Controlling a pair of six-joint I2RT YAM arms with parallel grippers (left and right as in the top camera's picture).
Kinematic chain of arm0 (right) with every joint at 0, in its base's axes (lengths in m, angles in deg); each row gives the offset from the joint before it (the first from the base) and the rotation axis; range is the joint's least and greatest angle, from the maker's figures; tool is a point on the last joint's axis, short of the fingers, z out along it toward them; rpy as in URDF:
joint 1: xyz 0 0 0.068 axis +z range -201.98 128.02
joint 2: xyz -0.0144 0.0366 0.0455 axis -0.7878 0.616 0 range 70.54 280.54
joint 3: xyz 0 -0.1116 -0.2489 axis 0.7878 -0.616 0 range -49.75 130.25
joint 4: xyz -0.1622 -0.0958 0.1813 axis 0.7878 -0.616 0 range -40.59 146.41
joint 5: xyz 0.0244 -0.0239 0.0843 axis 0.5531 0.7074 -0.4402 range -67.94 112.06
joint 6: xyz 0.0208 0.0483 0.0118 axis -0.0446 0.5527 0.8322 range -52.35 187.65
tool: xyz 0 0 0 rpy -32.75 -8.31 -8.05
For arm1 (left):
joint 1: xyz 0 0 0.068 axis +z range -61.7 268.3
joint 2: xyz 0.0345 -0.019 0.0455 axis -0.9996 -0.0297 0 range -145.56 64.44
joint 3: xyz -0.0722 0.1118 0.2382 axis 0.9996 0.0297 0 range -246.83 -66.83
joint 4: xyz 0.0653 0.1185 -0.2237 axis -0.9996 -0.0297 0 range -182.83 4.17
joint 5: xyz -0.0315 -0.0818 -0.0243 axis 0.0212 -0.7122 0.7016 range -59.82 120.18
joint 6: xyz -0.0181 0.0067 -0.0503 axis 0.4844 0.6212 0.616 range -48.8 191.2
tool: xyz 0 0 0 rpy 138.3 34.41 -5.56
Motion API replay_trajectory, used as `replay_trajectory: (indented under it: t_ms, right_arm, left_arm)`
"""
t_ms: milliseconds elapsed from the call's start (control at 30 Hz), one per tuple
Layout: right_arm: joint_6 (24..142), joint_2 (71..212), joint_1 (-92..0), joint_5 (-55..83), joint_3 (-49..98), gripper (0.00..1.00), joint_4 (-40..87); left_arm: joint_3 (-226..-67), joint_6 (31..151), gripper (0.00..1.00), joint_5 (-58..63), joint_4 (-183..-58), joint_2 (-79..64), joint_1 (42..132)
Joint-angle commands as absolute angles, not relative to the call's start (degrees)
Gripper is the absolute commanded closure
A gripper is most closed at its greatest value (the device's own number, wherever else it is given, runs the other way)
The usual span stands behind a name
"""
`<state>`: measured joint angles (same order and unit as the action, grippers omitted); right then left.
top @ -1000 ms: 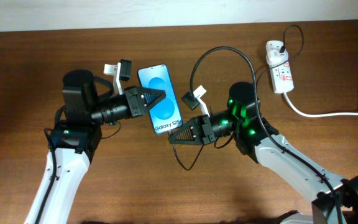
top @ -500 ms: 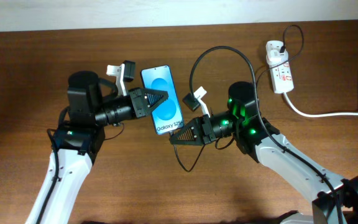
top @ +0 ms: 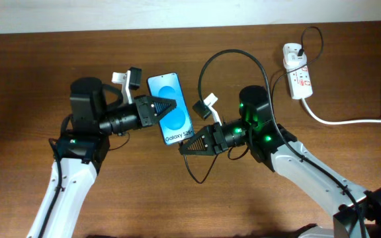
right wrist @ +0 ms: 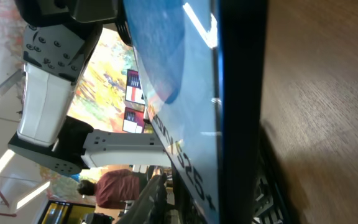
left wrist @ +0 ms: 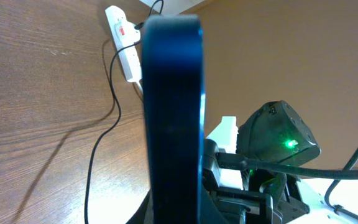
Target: Plug charger to phone and switch on socket
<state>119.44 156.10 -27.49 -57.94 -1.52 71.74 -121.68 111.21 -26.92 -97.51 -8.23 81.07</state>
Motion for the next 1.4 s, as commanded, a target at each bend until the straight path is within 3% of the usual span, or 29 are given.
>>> replay_trajectory:
  t_ms: [0, 200, 533, 867, 1033, 1233, 1367]
  right_arm:
    - [117.37, 154.57, -29.56, -45.07, 6.41, 0.82, 75.2]
    - [117.34, 154.57, -29.56, -45.64, 6.41, 0.68, 74.32]
    - [110.85, 154.57, -29.56, -45.62, 6.41, 0.59, 65.86]
    - [95.55, 154.57, -29.56, -48.33, 6.41, 0.5, 54.21]
    - [88.3, 154.55, -29.63, -58.4, 6.41, 0.44, 54.28]
    - [82.29, 154.55, -29.63, -64.35, 6.41, 0.25, 54.28]
    - [79.33, 154.55, -29.63, -64.33, 6.41, 0.21, 54.26]
  left_arm:
    - [-117.44, 107.62, 1.0, -48.1, -101.77, -8.6, 78.36]
    - [-117.44, 108.48, 1.0, -48.72, -101.73, -8.58, 81.18]
    - [-117.44, 119.27, 1.0, -51.38, -84.37, -8.56, 85.86]
    - [-117.44, 119.32, 1.0, -60.02, -72.9, -8.56, 85.84]
    - [-117.44, 109.29, 1.0, -60.02, -70.89, -8.58, 85.84]
    - [-117.44, 97.55, 1.0, -60.02, -70.87, -8.58, 85.84]
    - [-117.44, 93.83, 1.0, -59.73, -70.84, -8.58, 85.84]
